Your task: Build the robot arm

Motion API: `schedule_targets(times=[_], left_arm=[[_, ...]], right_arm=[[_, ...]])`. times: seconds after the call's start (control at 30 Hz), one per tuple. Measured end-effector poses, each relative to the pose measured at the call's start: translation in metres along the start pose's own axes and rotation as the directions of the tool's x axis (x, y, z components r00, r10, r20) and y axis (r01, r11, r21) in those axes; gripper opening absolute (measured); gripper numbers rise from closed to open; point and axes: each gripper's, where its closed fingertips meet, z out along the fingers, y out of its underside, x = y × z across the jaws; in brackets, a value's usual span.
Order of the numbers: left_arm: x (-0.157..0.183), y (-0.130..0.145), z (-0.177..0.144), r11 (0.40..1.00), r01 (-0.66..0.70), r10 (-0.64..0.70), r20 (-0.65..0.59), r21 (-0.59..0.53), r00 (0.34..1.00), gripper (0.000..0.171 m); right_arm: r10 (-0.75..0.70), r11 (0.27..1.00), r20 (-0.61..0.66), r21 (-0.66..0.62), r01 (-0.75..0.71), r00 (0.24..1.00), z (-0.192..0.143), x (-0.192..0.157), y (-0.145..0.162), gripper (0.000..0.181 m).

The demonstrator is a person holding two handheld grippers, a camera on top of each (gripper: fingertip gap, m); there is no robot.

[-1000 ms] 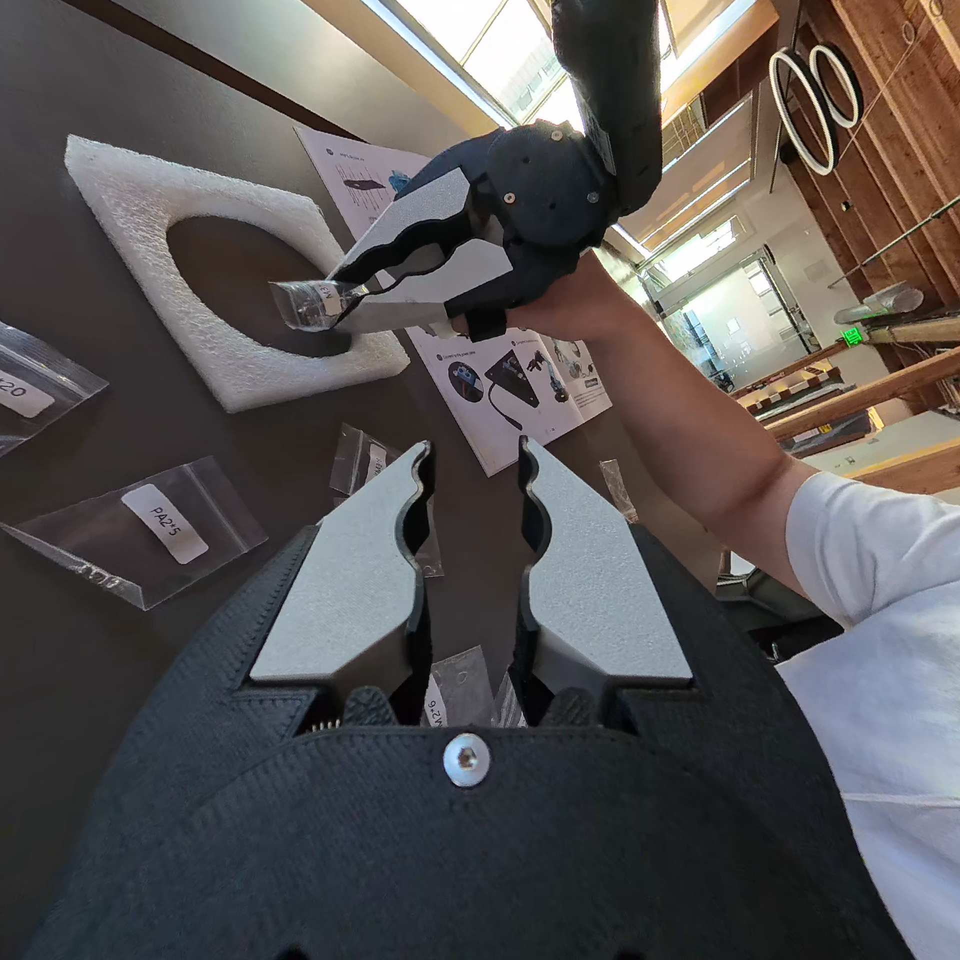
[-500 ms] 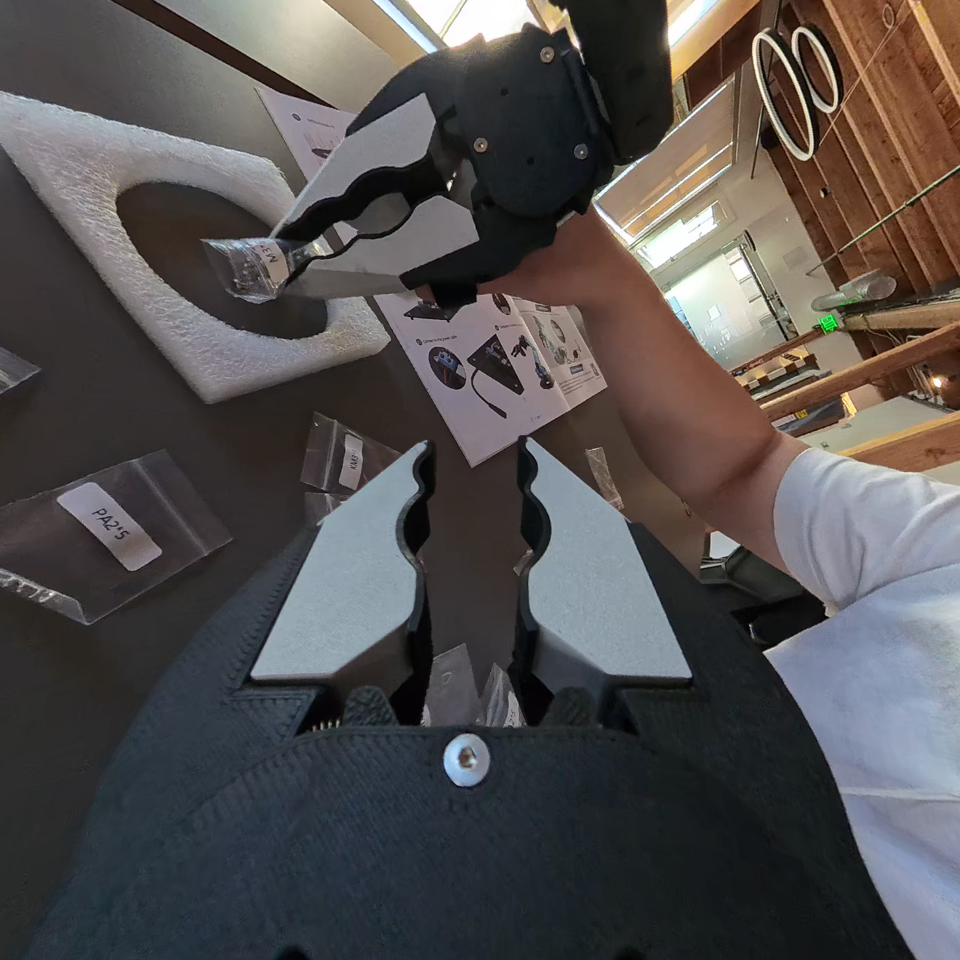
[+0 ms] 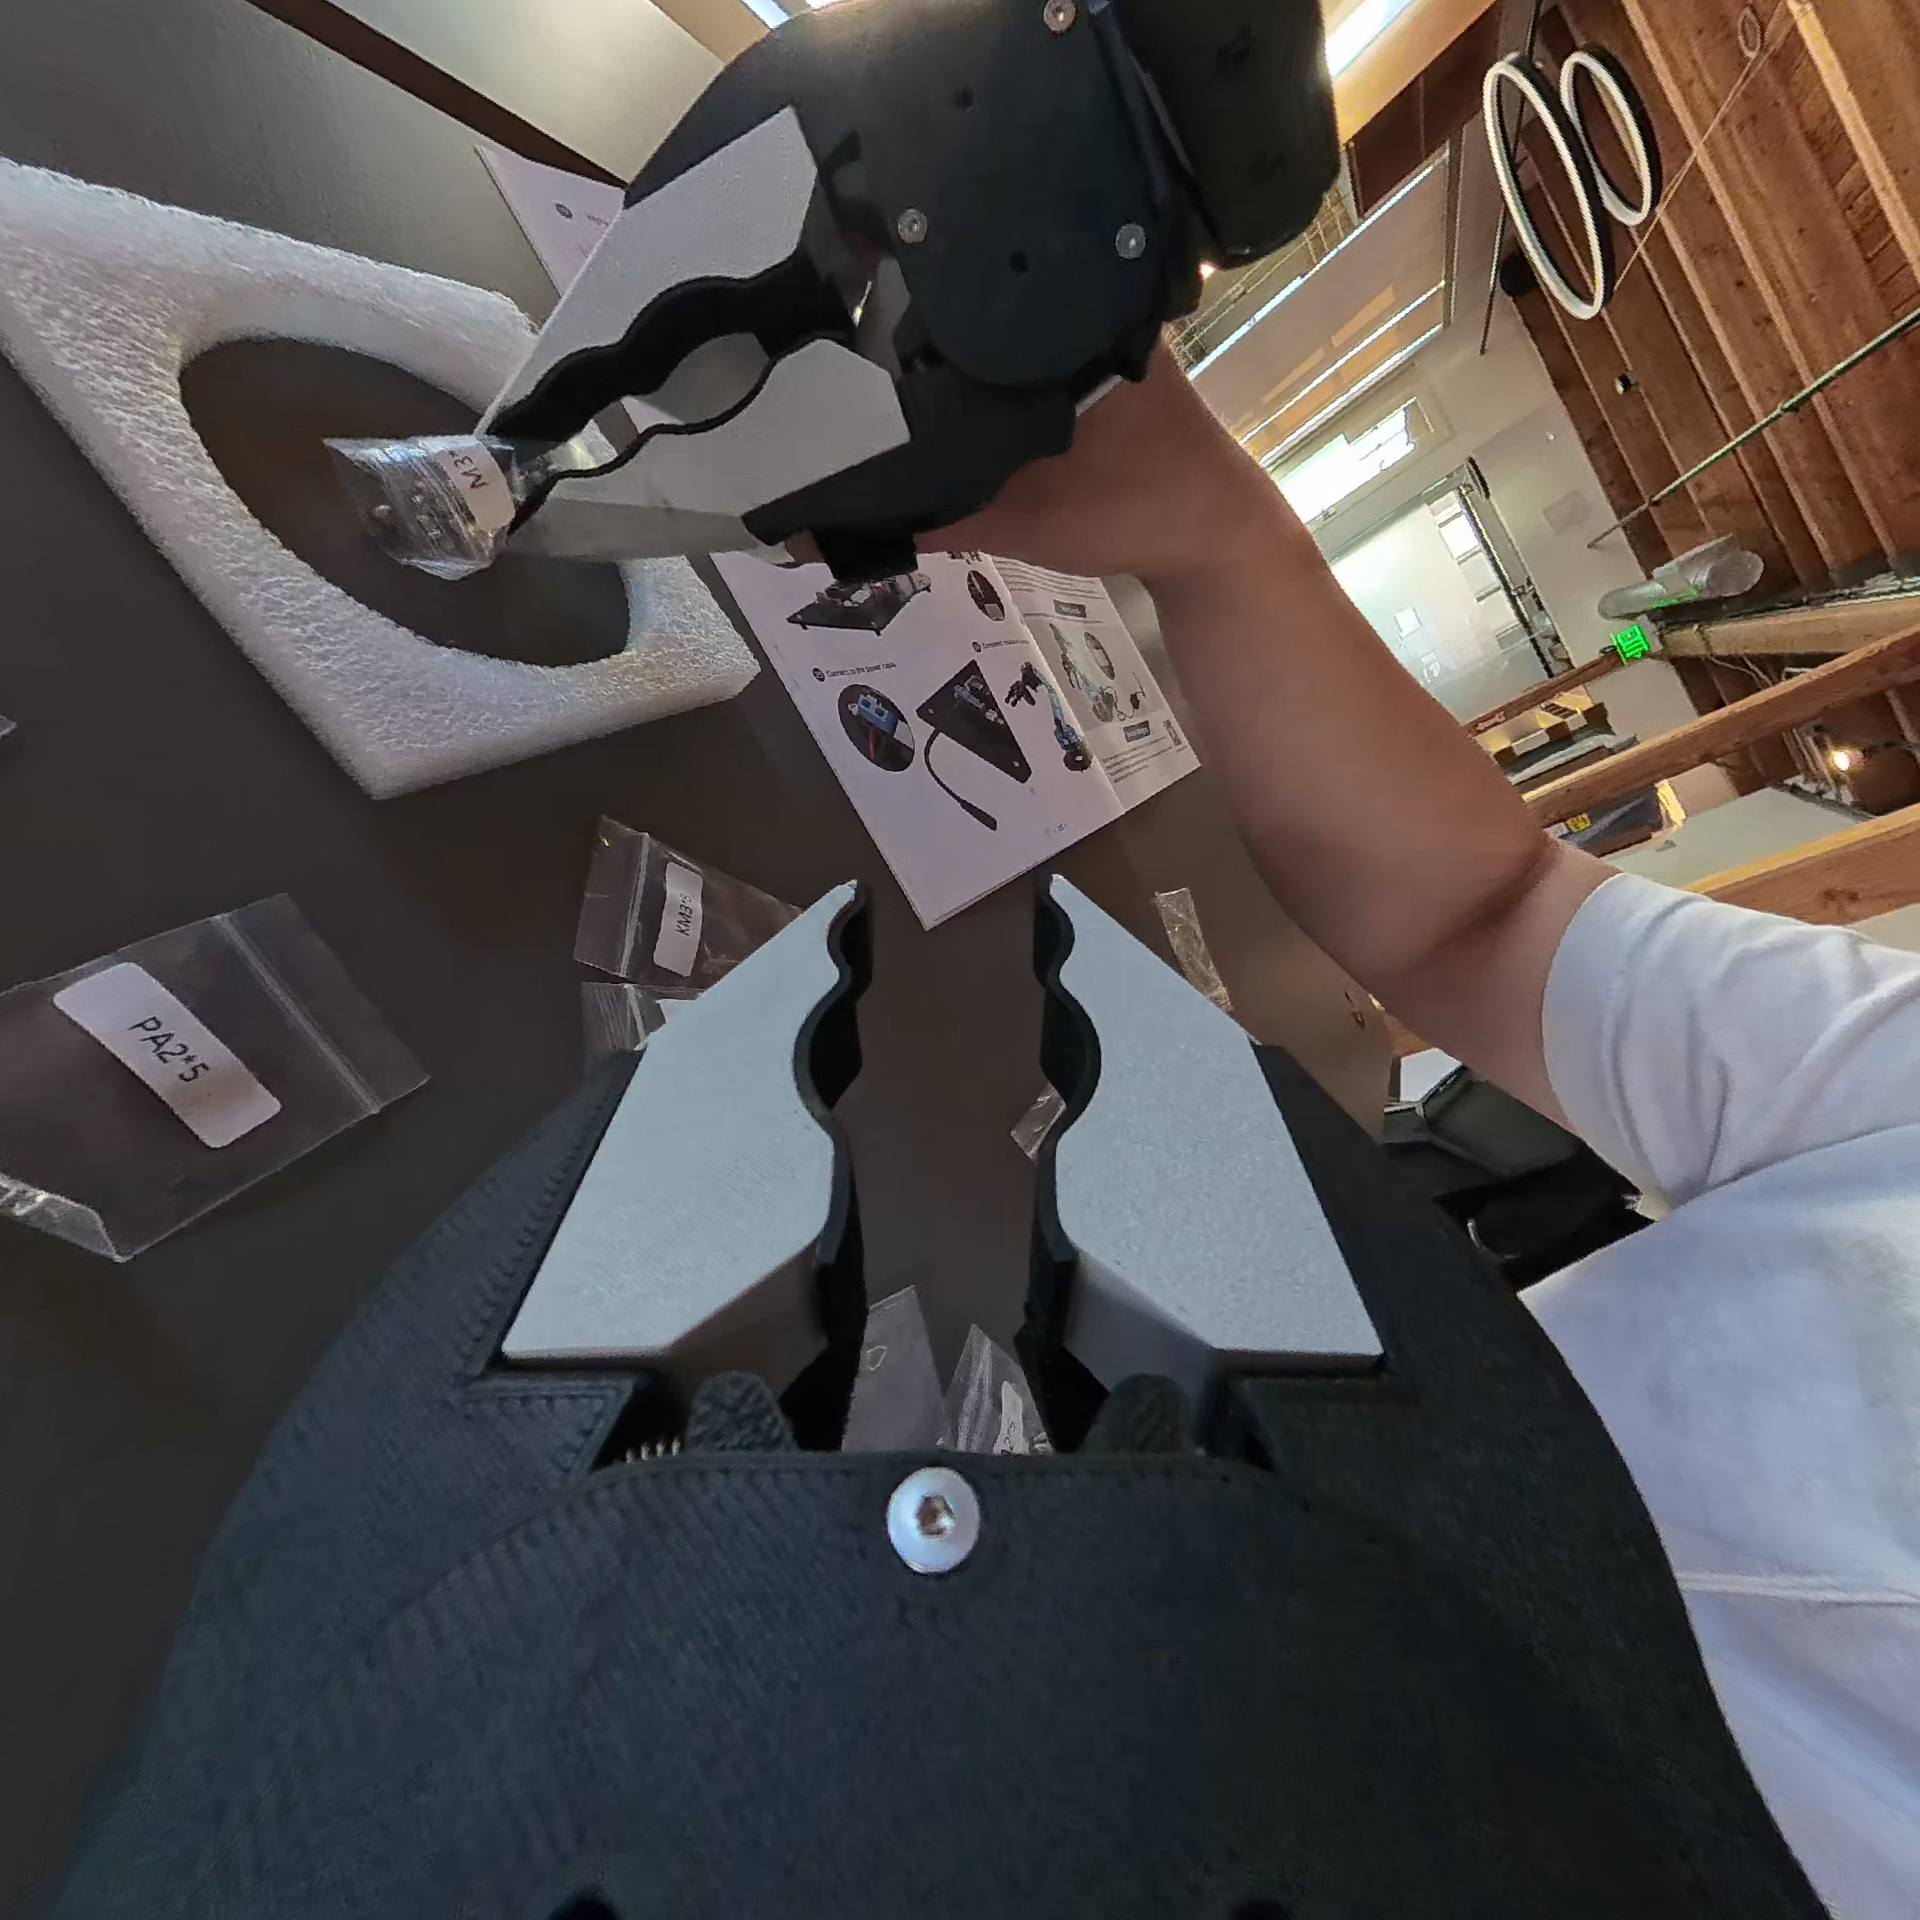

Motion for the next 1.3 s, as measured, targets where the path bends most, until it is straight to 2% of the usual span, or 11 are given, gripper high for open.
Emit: schedule_targets(times=[0.43,0.57,0.67,0.73,0.83,0.93,1.0,1.1,1.2,1.3], left_arm=[[0.000,0.001,0.001,1.000,0.006,-0.006,-0.003,-0.007,1.000,0.029],[0.000,0.001,0.001,1.000,0.006,-0.006,-0.004,-0.005,1.000,0.029],[0.000,0.001,0.001,1.000,0.004,-0.004,-0.005,-0.004,1.000,0.029],[0.001,0.001,0.000,1.000,0.003,-0.003,-0.006,-0.004,1.000,0.029],[0.002,0.001,0.001,1.000,0.002,-0.002,-0.008,-0.003,1.000,0.029],[0.003,0.001,0.001,1.000,-0.001,0.001,-0.011,-0.006,1.000,0.029],[0.003,0.002,0.002,1.000,-0.003,0.003,-0.011,-0.007,1.000,0.029],[0.004,0.003,0.003,1.000,-0.002,0.002,-0.015,-0.015,1.000,0.029],[0.005,0.003,0.003,1.000,-0.001,0.001,-0.017,-0.013,1.000,0.029],[0.006,0.003,0.002,1.000,-0.001,0.001,-0.021,-0.012,1.000,0.029]], right_arm=[[-0.030,0.996,-0.019,-0.089,0.029,0.999,0.002,0.009,0.011,0.012],[-0.064,0.994,-0.022,-0.088,0.062,0.998,0.000,0.005,0.006,0.011],[-0.030,0.994,-0.005,-0.103,0.030,1.000,0.000,0.004,0.009,0.011],[-0.079,0.992,-0.025,-0.100,0.076,0.997,-0.001,0.003,0.007,0.011],[-0.041,0.991,-0.027,-0.128,0.037,0.999,-0.001,0.007,0.012,0.011],[-0.097,0.989,-0.034,-0.112,0.093,0.995,-0.004,0.002,0.006,0.010],[-0.053,0.989,-0.027,-0.141,0.049,0.998,-0.002,0.006,0.012,0.010],[-0.098,0.988,-0.037,-0.122,0.093,0.994,-0.004,0.003,0.007,0.010],[-0.065,0.985,-0.037,-0.160,0.058,0.997,-0.002,0.007,0.014,0.010],[-0.111,0.983,-0.048,-0.150,0.103,0.993,-0.003,0.006,0.011,0.009]])
